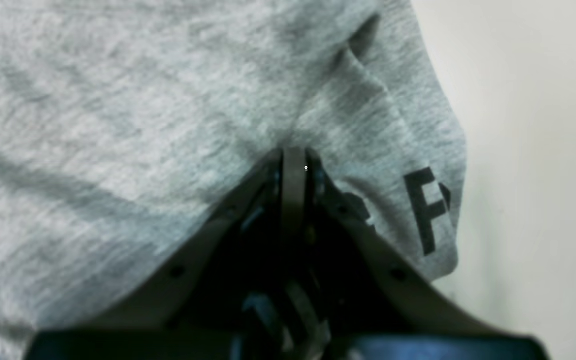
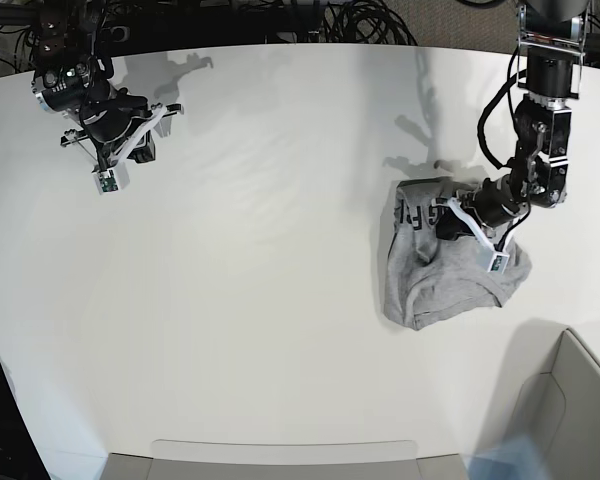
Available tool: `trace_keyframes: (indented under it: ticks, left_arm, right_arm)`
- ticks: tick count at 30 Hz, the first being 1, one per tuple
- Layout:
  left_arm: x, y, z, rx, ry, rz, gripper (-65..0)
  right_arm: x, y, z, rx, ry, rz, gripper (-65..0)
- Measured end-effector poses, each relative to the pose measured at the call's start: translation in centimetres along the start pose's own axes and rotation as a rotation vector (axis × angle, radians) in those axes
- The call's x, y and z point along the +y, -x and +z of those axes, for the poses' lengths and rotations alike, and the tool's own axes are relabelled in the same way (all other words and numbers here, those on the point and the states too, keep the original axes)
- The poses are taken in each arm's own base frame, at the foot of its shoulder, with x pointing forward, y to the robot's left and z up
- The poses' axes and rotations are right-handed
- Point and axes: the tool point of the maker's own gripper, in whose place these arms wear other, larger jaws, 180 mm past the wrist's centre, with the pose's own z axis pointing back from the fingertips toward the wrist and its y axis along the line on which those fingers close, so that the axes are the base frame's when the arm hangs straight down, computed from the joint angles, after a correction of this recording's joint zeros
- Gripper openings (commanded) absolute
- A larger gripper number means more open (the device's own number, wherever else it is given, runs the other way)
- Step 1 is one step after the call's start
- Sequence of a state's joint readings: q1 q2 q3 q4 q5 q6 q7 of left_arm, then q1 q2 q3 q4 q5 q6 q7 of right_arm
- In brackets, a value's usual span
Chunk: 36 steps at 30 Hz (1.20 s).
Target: Fold the T-shirt properly
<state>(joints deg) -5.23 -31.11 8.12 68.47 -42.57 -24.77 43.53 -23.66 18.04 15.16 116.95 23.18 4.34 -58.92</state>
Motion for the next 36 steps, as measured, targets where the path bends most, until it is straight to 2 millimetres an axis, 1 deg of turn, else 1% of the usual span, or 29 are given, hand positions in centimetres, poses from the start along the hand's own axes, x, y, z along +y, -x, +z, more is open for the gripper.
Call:
trace_keyframes:
  ticks: [2, 3, 4, 5, 7, 9, 11, 13, 14, 15, 17, 18, 20, 22, 23, 24, 27, 29, 30, 33, 35, 36]
  left_arm:
    - [0.2, -0.8, 0.8, -0.004, -0.031, -0.031, -65.0]
    - [0.3, -0.8, 1.3, 0.006, -0.045, -0.042, -65.0]
    - [0.6, -0.8, 1.9, 0.011, -0.062, -0.059, -65.0]
    - [0.7, -1.3, 2.5, -0.007, -0.074, -0.065, -65.0]
    - [1.1, -1.7, 4.2, -0.031, -0.113, -0.065, -65.0]
    - [1.8, -3.2, 6.2, -0.091, -0.175, -0.043, -65.0]
    - [2.1, -6.1, 8.8, -0.201, -0.215, -0.039, -65.0]
    - [1.6, -9.0, 11.2, -0.311, -0.236, -0.058, -65.0]
    - [1.4, -9.7, 12.2, -0.348, -0.242, -0.072, -65.0]
    - [1.1, -10.0, 13.0, -0.367, -0.248, -0.086, -65.0]
    - [0.7, -9.7, 14.6, -0.388, -0.258, -0.093, -65.0]
    - [0.8, -8.8, 15.2, -0.368, -0.272, -0.084, -65.0]
    - [0.9, -7.3, 16.4, -0.36, -0.302, -0.05, -65.0]
    - [1.1, -5.3, 17.6, -0.362, -0.335, 0.013, -65.0]
    - [1.3, -3.7, 18.0, -0.346, -0.348, 0.045, -65.0]
    - [1.4, -2.1, 17.9, -0.318, -0.349, 0.066, -65.0]
    - [2.0, 2.2, 18.1, -0.218, -0.38, 0.121, -65.0]
    - [2.3, 4.4, 18.6, -0.172, -0.398, 0.128, -65.0]
    - [2.2, 4.9, 18.8, -0.186, -0.399, 0.128, -65.0]
    - [1.5, 8.2, 19.1, -0.138, -0.398, 0.155, -65.0]
    - [1.2, 10.4, 19.7, -0.098, -0.398, 0.159, -65.0]
    - [1.4, 11.2, 20.3, -0.091, -0.416, 0.157, -65.0]
  right_arm:
    - [0.0, -0.1, 0.0, -0.001, -0.001, 0.0, -64.5]
    - [0.2, -0.3, -0.1, -0.006, -0.004, 0.006, -64.5]
    - [0.4, -0.7, -0.2, -0.014, -0.008, 0.018, -64.5]
    - [0.7, -1.5, -0.3, -0.041, -0.021, 0.026, -64.5]
    - [1.5, -3.0, -0.3, -0.117, -0.045, 0.03, -64.5]
    - [2.0, -3.4, -0.3, -0.143, -0.055, 0.04, -64.5]
    - [2.6, -3.7, -0.3, -0.166, -0.073, 0.043, -64.5]
    - [2.8, -3.7, -0.3, -0.175, -0.078, 0.045, -64.5]
    - [2.9, -3.8, -0.3, -0.18, -0.078, 0.048, -64.5]
    - [3.0, -3.9, -0.3, -0.187, -0.083, 0.047, -64.5]
    - [3.1, -3.7, -0.3, -0.187, -0.086, 0.046, -64.6]
    - [3.2, -3.4, -0.2, -0.184, -0.087, 0.042, -64.6]
    - [3.4, -2.0, -0.1, -0.153, -0.091, 0.034, -64.7]
    - [3.7, -0.7, 0.2, -0.157, -0.1, 0.016, -65.0]
    - [4.0, -0.1, 0.4, -0.165, -0.105, 0.007, -65.0]
    - [4.1, 0.3, 0.6, -0.176, -0.108, 0.0, -65.0]
    - [4.6, 2.6, 1.2, -0.151, -0.118, -0.022, -65.0]
    - [5.1, 4.1, 1.6, -0.128, -0.127, -0.038, -65.0]
    - [5.3, 4.9, 1.9, -0.115, -0.13, -0.046, -65.0]
    - [5.8, 7.0, 2.8, -0.097, -0.137, -0.071, -65.0]
    - [6.3, 9.0, 3.6, -0.056, -0.143, -0.086, -65.0]
    - [6.6, 10.0, 4.1, -0.037, -0.147, -0.098, -65.0]
